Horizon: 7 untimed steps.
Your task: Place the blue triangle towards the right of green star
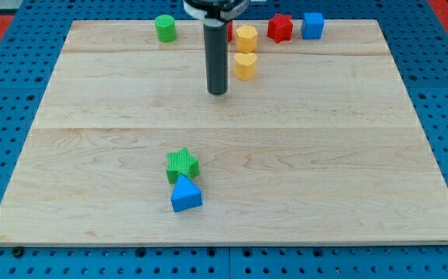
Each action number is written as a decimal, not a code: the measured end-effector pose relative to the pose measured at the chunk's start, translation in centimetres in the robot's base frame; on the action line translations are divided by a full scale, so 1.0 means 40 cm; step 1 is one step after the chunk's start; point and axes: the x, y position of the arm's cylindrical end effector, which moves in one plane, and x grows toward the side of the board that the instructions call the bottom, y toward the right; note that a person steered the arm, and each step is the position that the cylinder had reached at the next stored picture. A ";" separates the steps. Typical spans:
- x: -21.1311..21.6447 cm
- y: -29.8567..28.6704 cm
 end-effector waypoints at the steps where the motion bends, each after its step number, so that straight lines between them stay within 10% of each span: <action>1: 0.114 0.014; 5: 0.554 0.004; 7: 0.530 -0.165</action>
